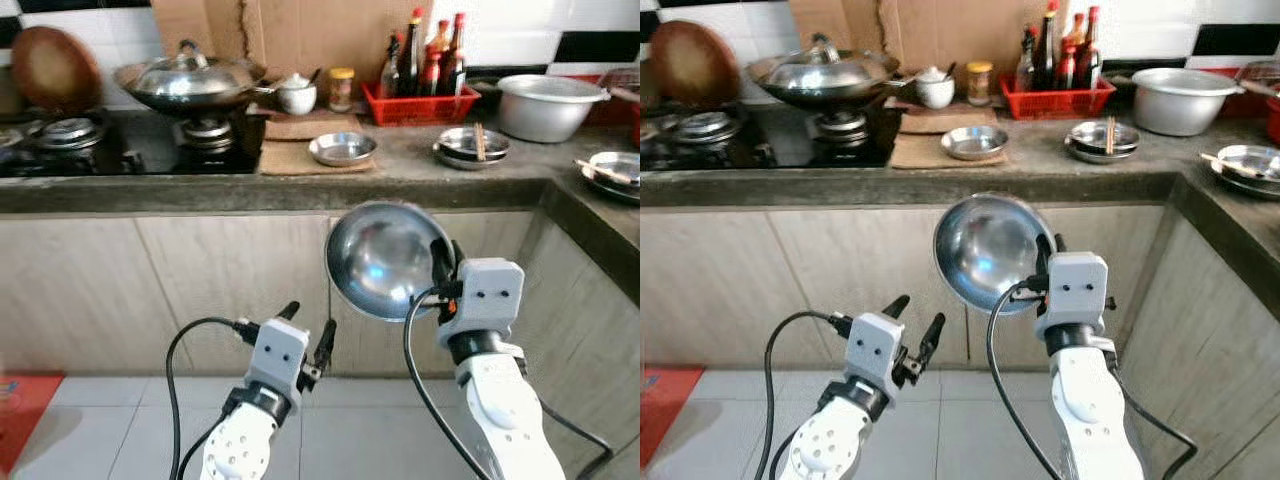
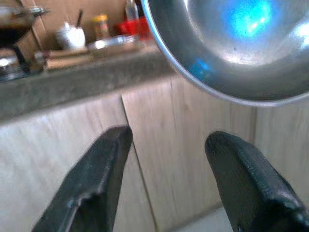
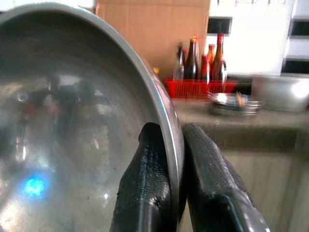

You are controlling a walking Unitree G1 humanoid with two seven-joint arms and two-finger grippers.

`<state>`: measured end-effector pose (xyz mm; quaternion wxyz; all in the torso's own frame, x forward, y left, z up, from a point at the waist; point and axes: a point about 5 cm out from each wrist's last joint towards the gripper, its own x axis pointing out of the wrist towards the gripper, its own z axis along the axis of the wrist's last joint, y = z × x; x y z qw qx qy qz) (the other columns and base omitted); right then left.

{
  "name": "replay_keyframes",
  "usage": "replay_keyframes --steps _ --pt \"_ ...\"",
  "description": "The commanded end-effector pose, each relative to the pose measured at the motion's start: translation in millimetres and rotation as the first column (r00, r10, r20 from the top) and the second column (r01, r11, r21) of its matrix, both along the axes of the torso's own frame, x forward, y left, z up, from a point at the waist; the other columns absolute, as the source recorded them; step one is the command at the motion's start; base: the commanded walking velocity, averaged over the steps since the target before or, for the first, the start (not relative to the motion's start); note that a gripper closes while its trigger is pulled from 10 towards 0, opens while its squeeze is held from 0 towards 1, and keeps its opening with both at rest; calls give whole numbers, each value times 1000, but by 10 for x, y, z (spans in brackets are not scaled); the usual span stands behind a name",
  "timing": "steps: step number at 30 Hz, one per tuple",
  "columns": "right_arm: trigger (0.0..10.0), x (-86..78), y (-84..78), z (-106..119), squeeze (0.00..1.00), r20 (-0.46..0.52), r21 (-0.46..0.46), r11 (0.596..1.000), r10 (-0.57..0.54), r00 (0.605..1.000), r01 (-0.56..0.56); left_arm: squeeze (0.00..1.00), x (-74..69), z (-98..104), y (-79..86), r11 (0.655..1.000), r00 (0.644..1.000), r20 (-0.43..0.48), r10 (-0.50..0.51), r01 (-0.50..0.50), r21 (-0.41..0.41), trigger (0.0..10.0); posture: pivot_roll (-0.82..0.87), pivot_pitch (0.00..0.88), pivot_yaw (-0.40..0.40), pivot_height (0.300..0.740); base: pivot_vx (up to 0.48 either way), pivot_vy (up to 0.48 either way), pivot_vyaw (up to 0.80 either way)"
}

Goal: Kitchen organization

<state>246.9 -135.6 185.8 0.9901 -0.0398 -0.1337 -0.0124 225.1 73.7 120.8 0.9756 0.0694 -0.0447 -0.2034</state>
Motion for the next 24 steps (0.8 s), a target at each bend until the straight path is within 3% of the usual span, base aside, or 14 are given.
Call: replay_keyframes --steps 1,5,21,24 --pt "10000 -21 -29 38 0 22 3 1000 -11 1000 11 0 -1 22 -24 1000 1000 10 -11 11 -1 10000 -52 0 20 740 -319 0 0" --pt "10000 -29 -25 29 0 19 3 1000 -8 1000 8 0 0 21 -28 1000 1000 9 -14 14 2 10000 -53 0 19 740 -300 0 0" --pt "10000 -49 1 -33 0 -11 19 1000 -7 1000 7 0 3 34 -12 1000 1000 5 -10 10 -1 10000 -49 6 22 740 0 0 0" --pt "10000 -52 -3 -42 0 -18 21 1000 -11 1000 11 0 9 31 -7 1000 1000 2 -11 11 -1 10000 -51 9 25 740 0 0 -594"
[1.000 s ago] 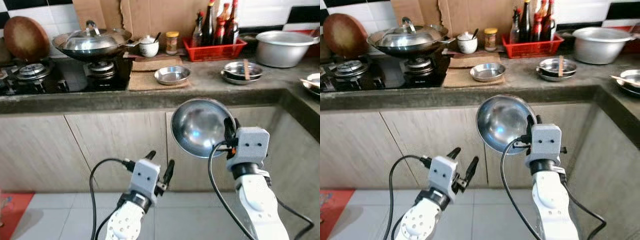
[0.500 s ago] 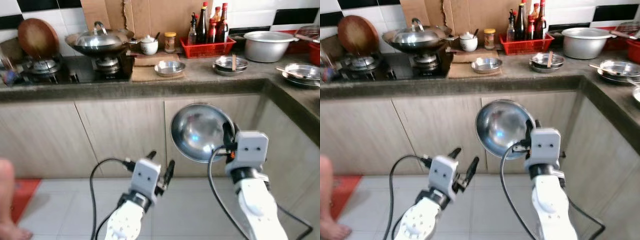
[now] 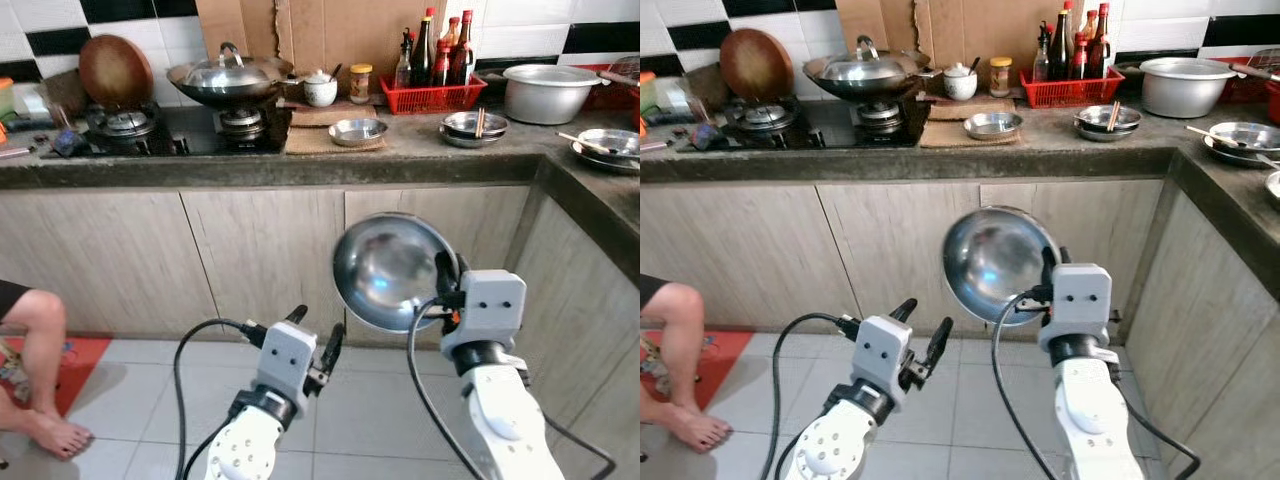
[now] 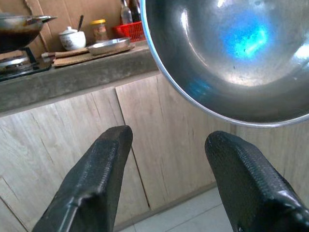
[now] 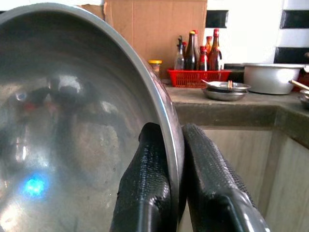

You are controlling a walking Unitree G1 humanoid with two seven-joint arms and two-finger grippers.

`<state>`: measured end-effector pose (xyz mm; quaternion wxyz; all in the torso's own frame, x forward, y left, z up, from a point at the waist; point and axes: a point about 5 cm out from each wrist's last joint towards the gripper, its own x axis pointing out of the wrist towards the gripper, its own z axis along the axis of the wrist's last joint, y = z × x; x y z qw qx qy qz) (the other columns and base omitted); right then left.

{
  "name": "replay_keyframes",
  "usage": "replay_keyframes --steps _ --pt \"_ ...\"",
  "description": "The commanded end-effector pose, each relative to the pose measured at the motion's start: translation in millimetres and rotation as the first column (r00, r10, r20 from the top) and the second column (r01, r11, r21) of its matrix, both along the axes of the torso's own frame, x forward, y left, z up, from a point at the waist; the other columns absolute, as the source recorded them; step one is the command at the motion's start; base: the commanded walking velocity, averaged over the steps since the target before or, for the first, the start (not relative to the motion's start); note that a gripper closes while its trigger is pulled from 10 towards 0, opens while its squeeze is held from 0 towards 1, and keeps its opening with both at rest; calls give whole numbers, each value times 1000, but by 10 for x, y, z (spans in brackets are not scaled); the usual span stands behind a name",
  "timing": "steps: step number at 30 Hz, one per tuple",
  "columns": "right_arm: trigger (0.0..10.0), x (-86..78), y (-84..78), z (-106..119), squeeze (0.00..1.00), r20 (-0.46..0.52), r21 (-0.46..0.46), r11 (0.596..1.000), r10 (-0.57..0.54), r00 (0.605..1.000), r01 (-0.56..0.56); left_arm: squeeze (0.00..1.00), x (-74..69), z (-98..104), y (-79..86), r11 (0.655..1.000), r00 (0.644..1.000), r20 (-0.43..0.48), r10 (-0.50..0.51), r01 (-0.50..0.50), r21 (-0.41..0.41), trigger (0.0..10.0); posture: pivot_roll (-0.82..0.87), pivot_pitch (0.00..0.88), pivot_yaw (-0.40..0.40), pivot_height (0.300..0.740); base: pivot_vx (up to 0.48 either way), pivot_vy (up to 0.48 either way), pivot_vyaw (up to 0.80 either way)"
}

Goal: Kitchen organization

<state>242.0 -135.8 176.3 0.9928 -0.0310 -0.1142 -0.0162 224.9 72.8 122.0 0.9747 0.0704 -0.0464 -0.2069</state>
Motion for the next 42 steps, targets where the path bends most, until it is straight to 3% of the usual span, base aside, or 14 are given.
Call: replay_keyframes --steps 1,6,20,27,42 --pt "10000 -3 0 52 0 20 2 1000 -4 1000 4 0 12 18 2 1000 1000 -2 -4 4 -3 10000 -51 9 25 740 0 0 -800" --pt "10000 -14 7 41 0 15 7 1000 -3 1000 3 0 11 16 1 1000 1000 -4 -5 5 -4 10000 -50 9 27 740 0 65 -800" --pt "10000 -17 17 32 0 12 11 1000 -5 1000 5 0 6 16 7 1000 1000 -4 -6 6 -3 10000 -48 12 28 740 0 437 -800" --pt "10000 -12 17 28 0 9 9 1000 -5 1000 5 0 10 14 2 1000 1000 -5 -8 8 -3 10000 -47 13 27 740 0 452 0" --pt "10000 -7 17 28 0 9 10 1000 -14 1000 14 0 4 8 -1 1000 1000 -7 -14 14 -4 10000 -50 1 29 740 0 383 -800"
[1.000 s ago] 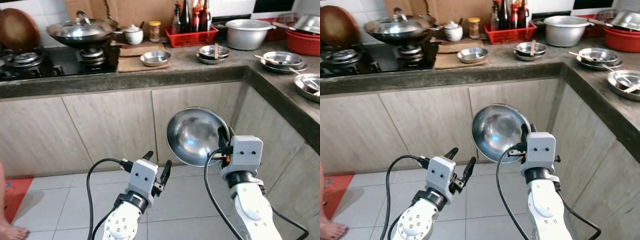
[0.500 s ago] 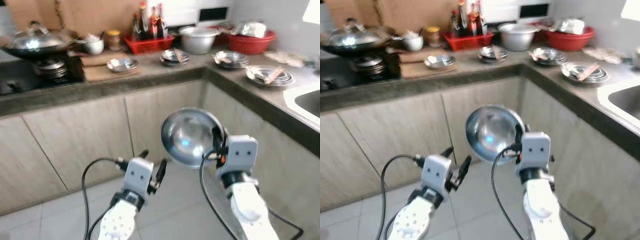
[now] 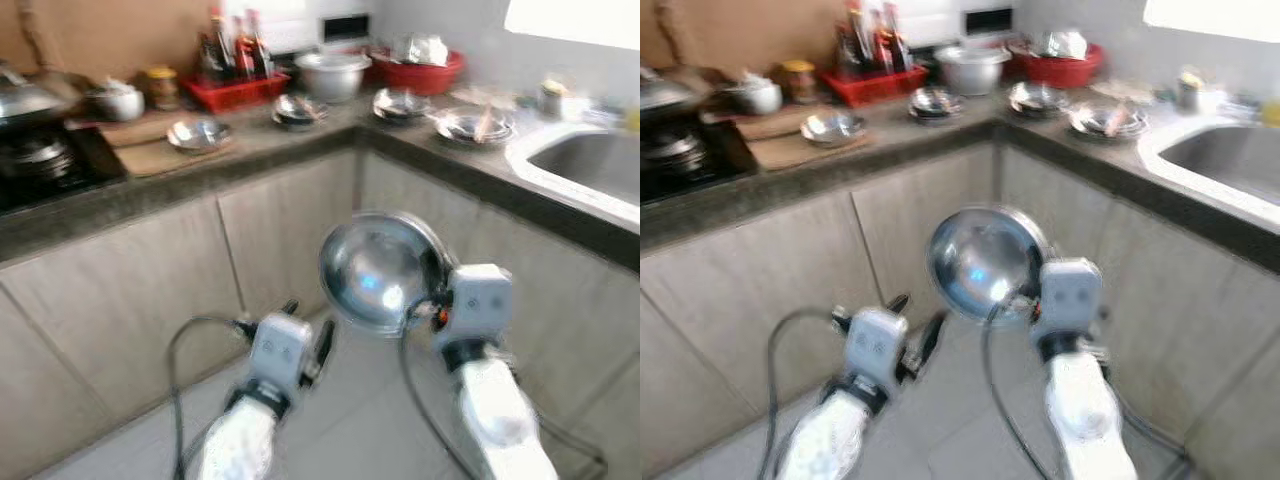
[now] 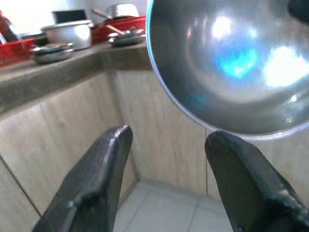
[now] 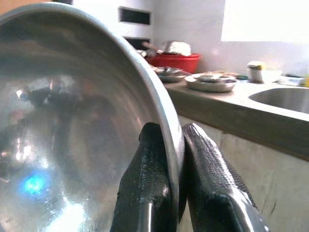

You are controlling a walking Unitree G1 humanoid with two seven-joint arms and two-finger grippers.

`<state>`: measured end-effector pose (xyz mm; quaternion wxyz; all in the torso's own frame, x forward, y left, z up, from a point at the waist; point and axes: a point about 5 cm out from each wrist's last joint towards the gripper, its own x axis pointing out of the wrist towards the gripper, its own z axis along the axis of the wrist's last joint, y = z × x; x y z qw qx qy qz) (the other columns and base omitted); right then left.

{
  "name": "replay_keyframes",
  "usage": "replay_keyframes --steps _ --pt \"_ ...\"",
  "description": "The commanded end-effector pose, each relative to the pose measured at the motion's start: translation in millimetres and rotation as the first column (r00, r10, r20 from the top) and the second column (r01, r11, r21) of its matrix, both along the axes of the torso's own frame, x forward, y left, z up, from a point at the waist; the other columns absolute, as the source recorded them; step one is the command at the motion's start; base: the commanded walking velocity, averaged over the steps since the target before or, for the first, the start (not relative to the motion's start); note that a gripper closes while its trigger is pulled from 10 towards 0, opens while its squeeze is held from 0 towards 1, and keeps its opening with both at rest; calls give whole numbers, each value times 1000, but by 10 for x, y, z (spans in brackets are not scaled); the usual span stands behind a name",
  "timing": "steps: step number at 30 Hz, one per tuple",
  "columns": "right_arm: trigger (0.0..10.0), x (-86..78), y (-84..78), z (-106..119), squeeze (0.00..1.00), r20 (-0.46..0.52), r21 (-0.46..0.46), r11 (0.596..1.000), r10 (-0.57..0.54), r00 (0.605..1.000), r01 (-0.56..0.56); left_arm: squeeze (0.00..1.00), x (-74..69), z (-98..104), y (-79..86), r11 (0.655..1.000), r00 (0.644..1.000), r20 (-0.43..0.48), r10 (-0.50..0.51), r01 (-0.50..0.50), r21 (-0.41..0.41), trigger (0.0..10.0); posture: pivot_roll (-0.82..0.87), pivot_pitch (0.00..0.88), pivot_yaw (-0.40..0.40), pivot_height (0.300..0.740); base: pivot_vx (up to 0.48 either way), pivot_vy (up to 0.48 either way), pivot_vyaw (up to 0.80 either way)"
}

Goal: Kitchen organization

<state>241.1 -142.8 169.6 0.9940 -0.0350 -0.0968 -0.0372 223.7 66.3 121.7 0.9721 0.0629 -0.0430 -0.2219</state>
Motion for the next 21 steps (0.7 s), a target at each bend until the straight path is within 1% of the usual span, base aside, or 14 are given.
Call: replay_keyframes --steps 1,9,18,21 --pt "10000 0 88 93 0 42 12 999 29 999 -30 0 14 11 65 1000 1000 5 15 -15 7 10000 -50 1 30 740 0 0 -800" --pt "10000 -6 85 78 0 34 9 1000 23 999 -23 0 17 0 61 1000 1000 -2 6 -6 7 10000 -54 0 29 740 0 0 -800" --pt "10000 -31 101 39 0 17 18 1000 21 1000 -21 0 15 -12 65 1000 1000 -5 -3 3 11 10000 -52 1 32 740 0 455 -800" --pt "10000 -35 106 30 0 11 22 1000 18 1000 -18 0 16 -6 65 1000 1000 -3 -3 3 10 10000 -52 4 35 740 0 0 -800"
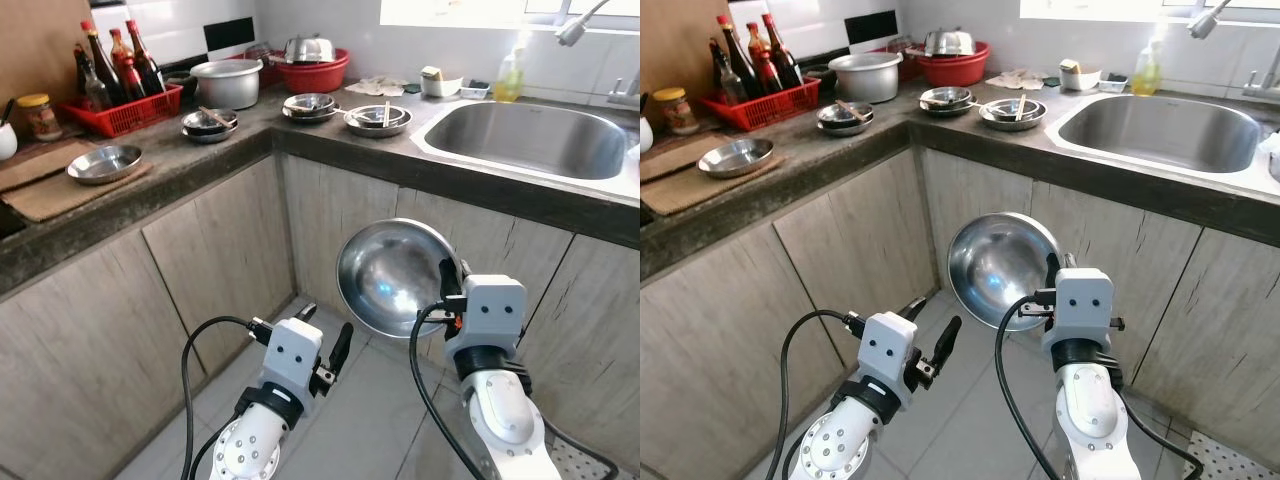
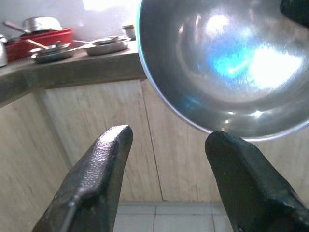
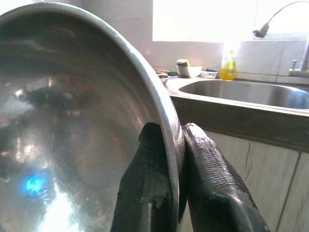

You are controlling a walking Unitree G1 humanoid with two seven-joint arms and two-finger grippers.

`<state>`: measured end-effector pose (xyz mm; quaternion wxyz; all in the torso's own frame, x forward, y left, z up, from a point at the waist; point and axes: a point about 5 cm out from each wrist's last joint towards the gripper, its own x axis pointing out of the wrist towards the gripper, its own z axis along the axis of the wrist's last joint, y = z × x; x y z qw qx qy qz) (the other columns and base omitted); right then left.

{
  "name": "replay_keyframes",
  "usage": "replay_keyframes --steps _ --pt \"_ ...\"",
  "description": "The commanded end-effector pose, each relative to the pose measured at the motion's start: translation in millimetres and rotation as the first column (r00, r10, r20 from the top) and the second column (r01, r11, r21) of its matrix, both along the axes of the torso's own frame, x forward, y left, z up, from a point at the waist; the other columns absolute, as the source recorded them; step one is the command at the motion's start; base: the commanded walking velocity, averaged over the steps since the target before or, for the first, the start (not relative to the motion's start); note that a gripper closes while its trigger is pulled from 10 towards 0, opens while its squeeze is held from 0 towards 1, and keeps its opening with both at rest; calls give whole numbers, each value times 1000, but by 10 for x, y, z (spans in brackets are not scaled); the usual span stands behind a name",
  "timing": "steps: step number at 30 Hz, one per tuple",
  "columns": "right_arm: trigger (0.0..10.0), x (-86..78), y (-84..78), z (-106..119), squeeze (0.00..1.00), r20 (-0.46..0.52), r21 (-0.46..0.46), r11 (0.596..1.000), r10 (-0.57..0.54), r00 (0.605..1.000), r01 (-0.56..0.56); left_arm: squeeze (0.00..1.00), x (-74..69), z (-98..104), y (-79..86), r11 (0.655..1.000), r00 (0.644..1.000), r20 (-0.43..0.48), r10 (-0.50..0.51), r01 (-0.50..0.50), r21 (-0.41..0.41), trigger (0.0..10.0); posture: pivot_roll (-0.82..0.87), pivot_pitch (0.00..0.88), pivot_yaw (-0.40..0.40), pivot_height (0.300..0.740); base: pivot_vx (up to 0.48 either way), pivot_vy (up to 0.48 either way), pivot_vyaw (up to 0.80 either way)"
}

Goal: Kitchen organization

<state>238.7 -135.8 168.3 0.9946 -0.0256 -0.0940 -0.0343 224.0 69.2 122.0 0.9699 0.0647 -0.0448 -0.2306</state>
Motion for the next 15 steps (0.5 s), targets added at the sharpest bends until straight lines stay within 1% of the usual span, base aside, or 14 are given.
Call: replay_keyframes --steps 1,10,13,15 --pt "10000 -12 38 44 0 16 4 1000 10 1000 -10 0 12 -8 37 1000 1000 -6 15 -15 5 10000 -53 6 33 740 0 0 -800" --pt "10000 -7 38 47 0 14 8 1000 2 1000 -3 0 9 1 36 1000 1000 -8 12 -12 9 10000 -50 12 34 740 0 0 -800" --pt "10000 -7 41 49 0 15 9 1000 2 1000 -2 0 9 -1 33 1000 1000 -10 10 -10 12 10000 -50 14 37 740 0 352 -800" --pt "10000 -7 45 50 0 15 10 1000 1 1000 -1 0 10 -2 28 1000 1000 -11 7 -7 15 10000 -50 15 35 740 0 478 -800"
